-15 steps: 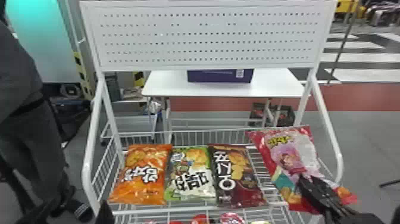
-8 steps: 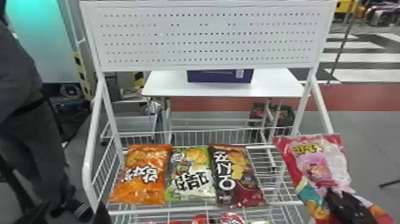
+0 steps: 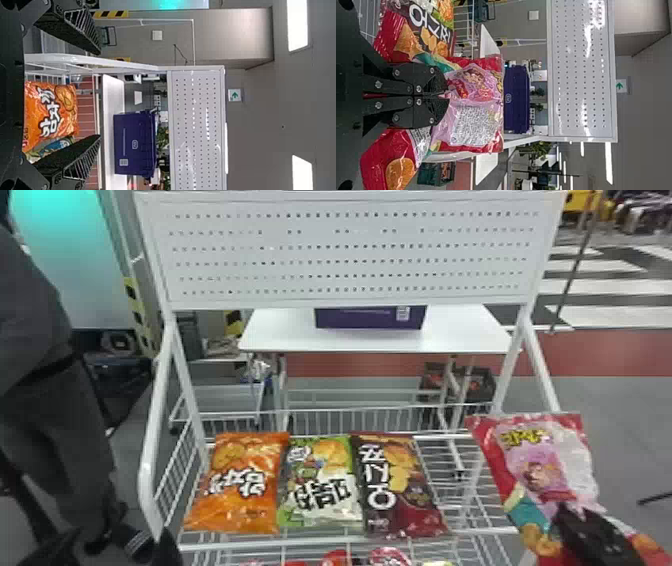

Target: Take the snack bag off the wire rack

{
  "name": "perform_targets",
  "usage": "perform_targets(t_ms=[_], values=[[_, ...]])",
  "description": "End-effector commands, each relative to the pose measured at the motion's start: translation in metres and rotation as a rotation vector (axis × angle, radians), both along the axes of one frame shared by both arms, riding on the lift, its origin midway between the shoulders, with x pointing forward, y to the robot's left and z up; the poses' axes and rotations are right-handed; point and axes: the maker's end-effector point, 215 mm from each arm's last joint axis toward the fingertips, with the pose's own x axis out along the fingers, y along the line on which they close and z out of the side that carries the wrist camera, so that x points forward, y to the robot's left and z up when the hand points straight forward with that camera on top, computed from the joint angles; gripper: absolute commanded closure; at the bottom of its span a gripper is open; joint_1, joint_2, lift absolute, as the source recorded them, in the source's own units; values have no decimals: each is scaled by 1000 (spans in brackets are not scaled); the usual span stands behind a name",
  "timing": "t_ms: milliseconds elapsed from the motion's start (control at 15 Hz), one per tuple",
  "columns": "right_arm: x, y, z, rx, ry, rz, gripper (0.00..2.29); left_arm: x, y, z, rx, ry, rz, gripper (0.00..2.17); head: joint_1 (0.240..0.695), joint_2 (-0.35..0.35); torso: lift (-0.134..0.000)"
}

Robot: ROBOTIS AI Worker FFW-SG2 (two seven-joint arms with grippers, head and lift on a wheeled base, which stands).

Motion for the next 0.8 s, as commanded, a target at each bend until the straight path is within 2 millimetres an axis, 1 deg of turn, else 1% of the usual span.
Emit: perform_targets(t_ms=[0, 733], values=[[0, 0, 1, 1, -3, 0, 1646, 0, 1, 0, 0, 0, 0, 147, 499, 0, 0], [0, 1, 0, 9, 0, 0, 1646, 1, 1, 0, -4, 4, -2, 147, 499, 0, 0]])
